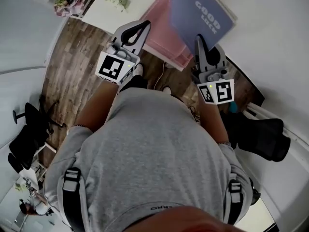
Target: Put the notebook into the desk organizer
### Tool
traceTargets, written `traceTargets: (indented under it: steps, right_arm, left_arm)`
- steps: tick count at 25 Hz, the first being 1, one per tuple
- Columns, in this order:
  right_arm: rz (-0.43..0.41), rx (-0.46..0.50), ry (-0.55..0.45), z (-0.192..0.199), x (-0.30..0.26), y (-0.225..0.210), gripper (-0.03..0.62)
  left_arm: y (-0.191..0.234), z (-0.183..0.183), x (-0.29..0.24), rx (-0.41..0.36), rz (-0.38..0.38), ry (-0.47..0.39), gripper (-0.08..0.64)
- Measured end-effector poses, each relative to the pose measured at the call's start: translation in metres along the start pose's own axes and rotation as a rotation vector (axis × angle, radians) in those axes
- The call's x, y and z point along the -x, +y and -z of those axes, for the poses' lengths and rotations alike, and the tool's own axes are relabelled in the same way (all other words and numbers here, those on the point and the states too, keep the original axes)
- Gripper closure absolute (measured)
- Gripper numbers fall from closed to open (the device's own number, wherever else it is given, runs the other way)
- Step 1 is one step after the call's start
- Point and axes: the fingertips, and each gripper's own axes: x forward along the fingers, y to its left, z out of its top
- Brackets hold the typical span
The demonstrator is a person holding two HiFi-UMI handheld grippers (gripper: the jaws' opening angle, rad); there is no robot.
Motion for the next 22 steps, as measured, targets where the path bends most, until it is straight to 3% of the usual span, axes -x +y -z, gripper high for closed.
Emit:
traceTargets:
  steps: [7,11,22]
  right_arm:
    - [0.130,0.012,-0.027,-0.007,0.018,0.014,0.554]
    - [0.178,0.006,-0.035,-0.008,0.042,0.046,0.554]
    - [0.310,-0.099,-0.002,0.007,0.037,0.041,0.554]
  left_arm:
    - [-0.012,-0.019,-0.006,-0.054,0.157,-0.070,0.538]
    - [-0.027,-0.026,0.020,-0.080,0.219,-0.090,0.538]
    - [-0.021,-0.014,-0.008,-0.043,0.380,-0.097,0.538]
